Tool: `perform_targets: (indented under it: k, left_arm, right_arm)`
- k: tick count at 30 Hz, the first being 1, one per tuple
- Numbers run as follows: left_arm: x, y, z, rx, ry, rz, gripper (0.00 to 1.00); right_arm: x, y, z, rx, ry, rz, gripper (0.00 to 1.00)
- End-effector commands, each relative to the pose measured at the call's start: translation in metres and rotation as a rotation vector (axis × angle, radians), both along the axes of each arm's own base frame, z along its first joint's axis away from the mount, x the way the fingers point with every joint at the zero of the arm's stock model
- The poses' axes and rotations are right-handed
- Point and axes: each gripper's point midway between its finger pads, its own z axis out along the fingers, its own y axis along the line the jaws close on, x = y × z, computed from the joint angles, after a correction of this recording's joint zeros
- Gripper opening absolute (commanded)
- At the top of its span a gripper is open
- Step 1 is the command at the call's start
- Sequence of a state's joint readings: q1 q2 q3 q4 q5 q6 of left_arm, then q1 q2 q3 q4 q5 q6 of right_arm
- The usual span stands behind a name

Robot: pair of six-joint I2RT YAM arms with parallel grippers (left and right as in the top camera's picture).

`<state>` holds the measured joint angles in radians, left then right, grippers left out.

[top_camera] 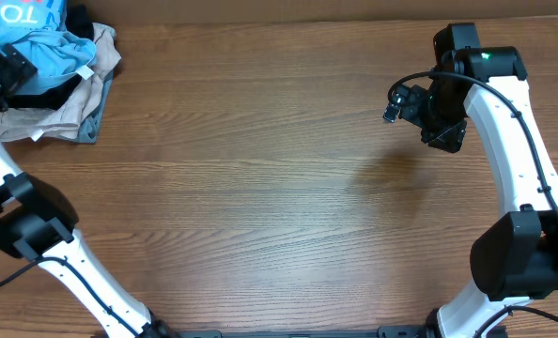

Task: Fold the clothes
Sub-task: 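Carry the bundle left and place it on the clothes stack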

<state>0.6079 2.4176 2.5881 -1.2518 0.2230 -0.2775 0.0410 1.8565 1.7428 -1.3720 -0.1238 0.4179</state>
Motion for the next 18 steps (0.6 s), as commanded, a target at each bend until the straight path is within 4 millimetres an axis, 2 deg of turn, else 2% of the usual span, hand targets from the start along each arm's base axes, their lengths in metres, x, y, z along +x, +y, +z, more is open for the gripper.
perform_targets:
  k: [1, 4, 7, 11, 14, 18]
  left_arm:
    - [-0.02, 0.003, 0.078, 0.11, -0.116, -0.05, 1.0]
    - [-0.024, -0.017, 0.12, 0.167, -0.188, -0.133, 1.0]
    - [-0.027, -0.048, 0.163, 0.239, -0.254, -0.211, 1.0]
    - [-0.032, -0.111, 0.21, 0.338, -0.323, -0.388, 1.0]
    - [-0.036, -0.168, 0.225, 0.375, -0.341, -0.547, 1.0]
    - [-0.047, -0.245, 0.212, 0.337, -0.285, -0.766, 1.0]
  right_arm:
    - [0.003, 0.002, 0.007, 0.001, -0.03, 0.021, 1.0]
    - [0.005, 0.002, 0.007, -0.002, -0.04, 0.034, 1.0]
    - [0.008, 0.002, 0.007, -0.005, -0.054, 0.034, 1.0]
    - [0.015, -0.004, 0.008, -0.032, -0.079, 0.025, 1.0]
    - [0.023, -0.01, 0.009, -0.069, -0.111, 0.017, 1.0]
    - [0.035, -0.012, 0.012, -0.083, -0.165, 0.012, 1.0]
